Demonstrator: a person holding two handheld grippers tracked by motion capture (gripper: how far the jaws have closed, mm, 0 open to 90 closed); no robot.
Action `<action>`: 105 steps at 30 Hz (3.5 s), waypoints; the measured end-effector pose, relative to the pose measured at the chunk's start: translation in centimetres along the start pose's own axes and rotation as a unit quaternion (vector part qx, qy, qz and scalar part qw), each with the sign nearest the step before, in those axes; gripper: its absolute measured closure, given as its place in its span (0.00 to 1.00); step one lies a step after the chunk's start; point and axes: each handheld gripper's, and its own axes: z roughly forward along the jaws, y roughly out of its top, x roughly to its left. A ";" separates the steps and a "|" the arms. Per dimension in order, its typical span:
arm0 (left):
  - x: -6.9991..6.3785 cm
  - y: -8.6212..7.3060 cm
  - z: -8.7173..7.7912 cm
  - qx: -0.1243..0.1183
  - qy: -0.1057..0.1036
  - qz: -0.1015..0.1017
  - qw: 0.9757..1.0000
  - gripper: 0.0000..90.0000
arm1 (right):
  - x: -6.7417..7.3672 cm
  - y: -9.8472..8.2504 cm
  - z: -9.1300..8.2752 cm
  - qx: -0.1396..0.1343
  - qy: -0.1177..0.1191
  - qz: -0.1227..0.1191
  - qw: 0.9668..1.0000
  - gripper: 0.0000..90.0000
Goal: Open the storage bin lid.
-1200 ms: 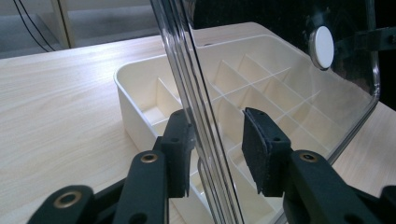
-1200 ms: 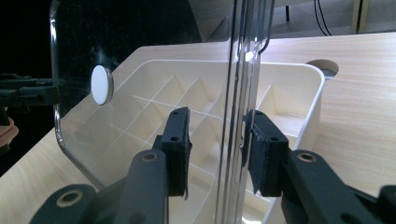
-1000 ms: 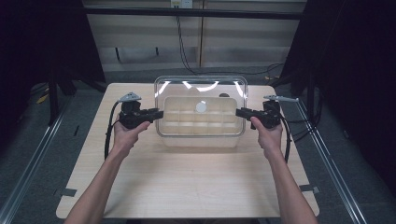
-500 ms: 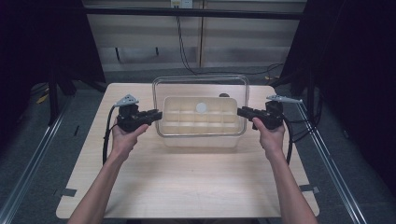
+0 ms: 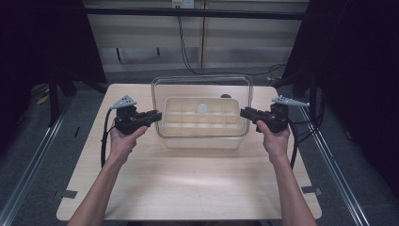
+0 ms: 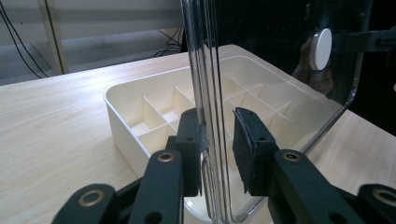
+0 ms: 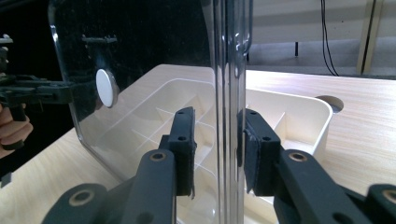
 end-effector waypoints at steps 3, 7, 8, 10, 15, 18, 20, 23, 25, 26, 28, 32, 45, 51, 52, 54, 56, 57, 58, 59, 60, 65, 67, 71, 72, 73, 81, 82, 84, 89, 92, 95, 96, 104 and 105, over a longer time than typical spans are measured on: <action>-0.3 0.0 -0.1 0.003 -0.003 0.005 1.000 0.81 | 0.1 -0.2 -0.4 -0.001 0.000 -0.002 1.000 0.76; -0.7 -0.1 -0.3 0.005 -0.002 0.015 1.000 0.81 | 0.2 -0.4 -0.8 0.002 -0.002 0.001 1.000 0.76; -0.8 -0.1 -0.3 0.008 -0.003 0.018 1.000 0.81 | 0.3 -0.5 -1.0 0.003 -0.002 -0.002 1.000 0.76; -0.9 -0.3 -0.4 0.010 -0.002 0.022 1.000 0.81 | 0.7 -0.7 -1.2 0.005 -0.005 -0.005 1.000 0.76; -1.1 -0.6 -0.7 0.014 -0.007 0.024 1.000 0.81 | 1.4 -1.0 -2.0 0.009 -0.006 -0.012 1.000 0.77; -1.5 -0.6 -1.1 0.014 -0.006 0.031 0.999 0.81 | 2.2 -1.0 -2.6 0.009 -0.009 -0.021 1.000 0.77; -1.5 -0.5 -1.3 0.013 -0.009 0.033 0.999 0.81 | 2.3 -1.0 -2.8 0.010 -0.007 -0.019 1.000 0.77; -2.0 -0.4 -1.8 0.011 -0.014 0.037 0.999 0.81 | 2.4 -1.0 -3.2 0.011 -0.005 -0.020 1.000 0.77; -2.1 -0.2 -1.9 0.007 -0.016 0.034 0.999 0.81 | 2.4 -0.9 -3.4 0.009 -0.003 -0.019 1.000 0.77; -2.2 -0.2 -2.0 0.007 -0.016 0.035 0.999 0.81 | 2.5 -0.9 -3.5 0.008 -0.003 -0.018 1.000 0.77; -2.4 -0.2 -2.1 0.008 -0.018 0.033 0.999 0.81 | 2.6 -0.9 -3.7 0.009 -0.002 -0.017 1.000 0.77; -2.8 -0.2 -2.3 0.009 -0.016 0.036 0.999 0.81 | 2.9 -1.0 -4.2 0.010 -0.002 -0.020 1.000 0.77; -3.1 -1.2 -3.4 0.022 -0.011 0.050 0.998 0.81 | 3.9 -1.2 -4.6 0.024 0.012 -0.015 1.000 0.78; -3.7 -1.9 -4.0 0.020 -0.002 0.046 0.999 0.81 | 4.4 -2.1 -4.8 0.032 0.013 -0.014 0.999 0.78; -3.8 -2.0 -3.9 0.022 -0.002 0.045 0.999 0.81 | 4.5 -2.1 -4.8 0.033 0.011 -0.016 0.999 0.78; -4.1 -2.2 -3.9 0.023 -0.003 0.041 0.999 0.81 | 4.7 -2.2 -5.1 0.034 0.006 -0.019 0.999 0.78; -4.3 -2.2 -3.9 0.024 -0.006 0.046 0.999 0.81 | 4.7 -2.3 -5.4 0.037 0.004 -0.022 0.999 0.78; -4.5 -2.3 -4.0 0.024 -0.007 0.045 0.999 0.81 | 4.8 -2.4 -5.6 0.037 0.003 -0.020 0.999 0.78; -4.6 -2.3 -4.1 0.026 -0.008 0.048 0.998 0.81 | 4.8 -2.4 -5.7 0.037 0.002 -0.022 0.999 0.78; -4.7 -2.3 -4.1 0.026 -0.008 0.048 0.998 0.81 | 4.9 -2.4 -5.9 0.036 0.002 -0.021 0.999 0.77; -4.7 -2.3 -4.2 0.028 -0.010 0.050 0.998 0.81 | 4.9 -2.5 -6.0 0.037 0.000 -0.022 0.999 0.77; -5.1 -2.8 -4.6 0.038 -0.015 0.052 0.998 0.81 | 5.2 -3.0 -6.4 0.043 0.004 -0.019 0.999 0.78; -5.1 -2.9 -4.7 0.040 -0.015 0.055 0.998 0.82 | 5.2 -3.2 -6.5 0.048 0.009 -0.014 0.999 0.77; -5.2 -3.5 -5.2 0.046 -0.016 0.049 0.998 0.82 | 5.3 -3.8 -6.4 0.053 0.012 -0.011 0.998 0.78; -5.2 -3.6 -5.2 0.047 -0.017 0.046 0.998 0.82 | 5.3 -3.9 -6.4 0.053 0.016 -0.010 0.998 0.78; -5.2 -3.7 -5.3 0.049 -0.015 0.050 0.997 0.82 | 5.4 -4.0 -6.4 0.054 0.017 -0.008 0.998 0.78; -5.6 -4.9 -5.8 0.064 -0.018 0.041 0.997 0.82 | 5.9 -5.2 -6.4 0.066 0.017 -0.007 0.998 0.78; -5.6 -5.0 -5.8 0.067 -0.018 0.044 0.997 0.82 | 5.9 -5.3 -6.5 0.068 0.019 -0.008 0.997 0.78; -5.7 -5.2 -5.9 0.071 -0.018 0.045 0.996 0.82 | 6.0 -5.7 -6.6 0.071 0.018 -0.008 0.997 0.78; -6.1 -5.4 -5.9 0.074 -0.021 0.044 0.996 0.82 | 6.1 -6.3 -7.0 0.077 0.016 -0.005 0.997 0.78; -6.4 -5.6 -6.1 0.080 -0.024 0.034 0.996 0.82 | 6.2 -6.6 -7.1 0.081 0.011 -0.006 0.997 0.77; -6.5 -5.8 -6.1 0.083 -0.024 0.036 0.996 0.82 | 6.4 -6.9 -7.2 0.086 0.005 -0.007 0.996 0.77; -6.5 -5.9 -6.1 0.085 -0.021 0.036 0.995 0.82 | 6.5 -7.1 -7.3 0.086 0.005 -0.008 0.996 0.77; -6.9 -6.8 -6.8 0.097 -0.017 0.038 0.994 0.82 | 7.1 -8.1 -7.2 0.097 0.005 -0.012 0.995 0.76; -6.9 -6.9 -6.9 0.096 -0.017 0.039 0.994 0.82 | 7.2 -8.2 -7.2 0.099 0.006 -0.015 0.995 0.76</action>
